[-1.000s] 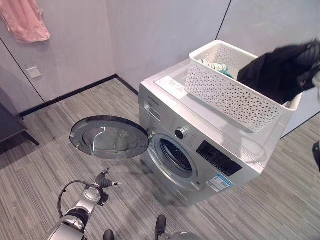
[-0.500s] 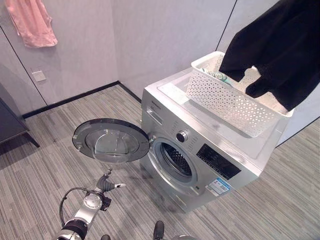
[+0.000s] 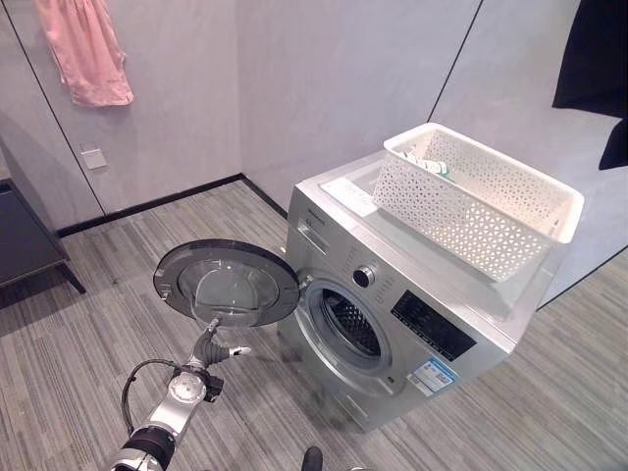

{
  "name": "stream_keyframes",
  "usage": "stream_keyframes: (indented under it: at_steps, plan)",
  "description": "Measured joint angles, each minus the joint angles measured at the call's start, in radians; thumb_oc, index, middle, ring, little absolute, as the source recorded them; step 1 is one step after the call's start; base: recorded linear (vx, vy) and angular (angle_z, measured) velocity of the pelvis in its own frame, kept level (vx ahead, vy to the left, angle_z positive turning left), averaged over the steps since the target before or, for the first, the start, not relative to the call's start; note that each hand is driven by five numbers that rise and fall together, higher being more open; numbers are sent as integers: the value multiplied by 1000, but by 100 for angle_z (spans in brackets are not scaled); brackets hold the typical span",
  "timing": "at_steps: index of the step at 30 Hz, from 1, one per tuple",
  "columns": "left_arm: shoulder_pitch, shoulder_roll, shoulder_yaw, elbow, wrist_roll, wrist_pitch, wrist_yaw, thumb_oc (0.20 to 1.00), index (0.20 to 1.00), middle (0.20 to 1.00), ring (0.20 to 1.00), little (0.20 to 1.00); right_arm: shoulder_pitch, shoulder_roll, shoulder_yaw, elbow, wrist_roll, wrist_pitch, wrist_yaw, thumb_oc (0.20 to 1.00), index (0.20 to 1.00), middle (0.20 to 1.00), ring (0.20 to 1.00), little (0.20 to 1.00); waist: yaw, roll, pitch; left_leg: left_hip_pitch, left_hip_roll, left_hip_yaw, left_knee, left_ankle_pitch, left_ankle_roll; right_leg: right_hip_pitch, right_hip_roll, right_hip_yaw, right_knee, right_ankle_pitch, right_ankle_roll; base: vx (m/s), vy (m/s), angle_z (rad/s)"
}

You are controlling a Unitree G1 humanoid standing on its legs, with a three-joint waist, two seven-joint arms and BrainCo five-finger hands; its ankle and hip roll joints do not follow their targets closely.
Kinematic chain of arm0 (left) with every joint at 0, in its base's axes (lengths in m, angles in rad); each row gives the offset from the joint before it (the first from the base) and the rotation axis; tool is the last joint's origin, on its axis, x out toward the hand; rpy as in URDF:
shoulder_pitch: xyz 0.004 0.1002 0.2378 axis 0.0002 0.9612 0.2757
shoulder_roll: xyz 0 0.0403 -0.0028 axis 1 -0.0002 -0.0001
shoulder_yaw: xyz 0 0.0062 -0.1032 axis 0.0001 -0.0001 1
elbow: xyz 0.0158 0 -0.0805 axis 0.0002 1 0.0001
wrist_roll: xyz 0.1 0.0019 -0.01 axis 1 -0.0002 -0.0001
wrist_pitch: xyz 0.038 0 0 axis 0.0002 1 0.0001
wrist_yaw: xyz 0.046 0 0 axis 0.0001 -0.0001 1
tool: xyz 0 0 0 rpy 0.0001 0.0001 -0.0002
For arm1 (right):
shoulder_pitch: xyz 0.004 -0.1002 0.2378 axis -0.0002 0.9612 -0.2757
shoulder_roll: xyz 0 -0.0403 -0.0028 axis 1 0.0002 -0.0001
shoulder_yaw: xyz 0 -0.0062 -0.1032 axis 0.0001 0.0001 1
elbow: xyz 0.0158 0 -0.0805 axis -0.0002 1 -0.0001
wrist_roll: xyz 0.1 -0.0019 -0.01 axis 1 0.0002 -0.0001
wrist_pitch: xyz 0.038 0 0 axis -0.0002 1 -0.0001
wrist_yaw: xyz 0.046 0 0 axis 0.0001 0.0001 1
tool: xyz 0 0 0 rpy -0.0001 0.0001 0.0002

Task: Grab the laundry basket,head to the washer,open it,put in the laundry and shut it.

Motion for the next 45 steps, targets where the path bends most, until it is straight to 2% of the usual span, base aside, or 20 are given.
stream_keyframes:
  at_steps: [3, 5, 8, 9, 10, 12, 14, 15, 19, 21, 22, 23, 26, 29, 32, 36, 39, 45]
  plan:
    - [0, 9, -4, -104, 7, -5, 1, 1000, 1000, 1000, 1000, 1000, 10, -55, -16, -229, -28, -6, -21, 200, 200, 200, 200, 200, -5, -5, -3, -23, -18, -4, 49, -14, 10, 2, -21, -2, 0, 4, 5, -92, 114, 2]
    - [-4, 36, -3, -157, 13, -11, 2, 1000, 1000, 1000, 1000, 1000, 141, -73, -169, -385, -87, -32, -63, 200, 200, 200, 200, 200, -19, -7, -5, -16, -30, 1, 48, -24, 23, 14, -33, 1, 1, 6, 15, -111, 178, 4]
    - [-4, 81, 2, -292, 15, -11, 3, 1000, 1000, 1000, 1000, 1000, 393, -72, -431, -586, -147, -32, -100, 200, 200, 200, 200, 200, -27, -12, -8, -1, -45, 32, 57, -25, 27, 15, -57, 11, 4, 15, 28, -102, 212, -10]
    - [-7, 89, 10, -342, 18, -23, 4, 1000, 1000, 1000, 1000, 1000, 480, -63, -498, -646, -167, -35, -109, 200, 200, 200, 200, 200, -26, -13, -9, -6, -55, 47, 76, -38, 46, 21, -66, 19, 8, 19, 38, -122, 247, -24]
    - [-11, 97, 9, -364, 20, -39, 7, 1000, 1000, 1000, 1000, 1000, 526, -57, -515, -659, -183, -36, -118, 200, 200, 200, 200, 200, -23, 4, -4, 0, -66, 53, 71, -43, 55, 21, -75, 32, 20, 18, 48, -123, 246, -21]
    - [-15, 121, 15, -442, 22, -43, 10, 1000, 1000, 1000, 1000, 1000, 708, 12, -701, -751, -215, -29, -123, 200, 200, 200, 200, 200, -38, 1, -15, 1, -92, 79, 76, -45, 63, 3, -105, 46, 17, 31, 64, -91, 171, -17]
    - [-25, 129, 30, -497, 23, -55, 11, 1000, 1000, 1000, 1000, 1000, 777, 45, -730, -785, -245, -16, -126, 200, 200, 200, 200, 200, -49, 32, -11, 6, -123, 95, 44, -41, 78, -9, -129, 74, 23, 29, 80, -149, 250, -19]
    - [-28, 131, 64, -568, 24, -56, 11, 1000, 1000, 1000, 1000, 1000, 880, 90, -804, -843, -272, -3, -126, 200, 200, 200, 200, 200, -51, 47, -8, 27, -146, 112, 17, -27, 92, -15, -147, 91, 19, 41, 97, -140, 248, -25]
    - [-44, 134, 134, -677, 55, -65, 10, 1000, 1000, 1000, 1000, 1000, 1145, 237, -923, -974, -315, 15, -101, 200, 200, 200, 200, 200, -59, 68, -12, 50, -174, 127, -11, -22, 109, -7, -171, 103, 20, 52, 117, -100, 166, -11]
    - [-71, 136, 135, -683, 56, -67, 3, 1000, 1000, 1000, 1000, 1000, 1235, 289, -940, -1012, -324, 15, -79, 200, 200, 200, 200, 200, -61, 68, -10, 55, -180, 127, 1, -21, 112, -1, -176, 103, 10, 54, 123, -75, 121, 2]
    - [-95, 149, 131, -711, 51, -62, -7, 1000, 1000, 1000, 1000, 1000, 1315, 367, -955, -1063, -334, 21, -48, 200, 200, 200, 200, 200, -59, 67, -4, 57, -182, 126, -10, -26, 121, 3, -178, 105, 19, 56, 127, -77, 124, 0]
    - [-107, 152, 131, -724, 49, -62, -17, 1000, 1000, 1000, 1000, 1000, 1328, 365, -940, -1067, -338, 22, -20, 200, 200, 200, 200, 200, -59, 70, -2, 56, -189, 126, -11, -26, 121, 0, -184, 109, 14, 58, 132, -89, 152, -5]
    - [-153, 161, 87, -788, -16, -39, -67, 1000, 1000, 1000, 1000, 1000, 1348, 459, -943, -1076, -352, 26, 19, 200, 200, 200, 200, 200, -57, 71, 13, 79, -206, 130, -11, -29, 137, 22, -197, 119, 9, 65, 142, -49, 102, -7]
    - [-221, 145, -2, -850, -85, -16, -133, 1000, 1000, 1000, 1000, 1000, 1354, 459, -918, -1075, -353, 31, 81, 200, 200, 200, 200, 200, -52, 77, 20, 90, -228, 129, -11, -41, 150, 33, -219, 121, 4, 67, 161, -12, 38, 4]
    - [-227, 125, -34, -858, -117, 41, -163, 1000, 1000, 1000, 1000, 1000, 1354, 459, -918, -1078, -356, 47, 105, 200, 200, 200, 200, 200, -49, 79, 27, 103, -235, 128, -11, -47, 159, 48, -227, 120, 3, 63, 168, -5, 10, 1]
    - [-234, 14, -93, -823, -228, 85, -171, 1000, 1000, 1000, 1000, 1000, 1350, 460, -907, -1078, -356, 60, 116, 200, 200, 200, 200, 200, -48, 86, 42, 121, -244, 128, -11, -54, 171, 66, -237, 118, 0, 55, 179, -2, -2, 1]
    - [-271, -73, -170, -776, -246, 107, -168, 1000, 1000, 1000, 1000, 1000, 1338, 460, -896, -1078, -356, 70, 116, 200, 200, 200, 200, 200, -53, 85, 43, 123, -246, 127, -10, -58, 174, 70, -239, 115, 1, 52, 183, -5, -5, 1]
    - [-393, -169, -225, -670, -270, 115, -142, 1000, 1000, 1000, 1000, 1000, 1260, 460, -861, -1066, -351, 76, 108, 200, 200, 200, 200, 200, -67, 85, 46, 125, -246, 125, -7, -58, 175, 74, -239, 110, 8, 51, 183, 0, 0, 0]
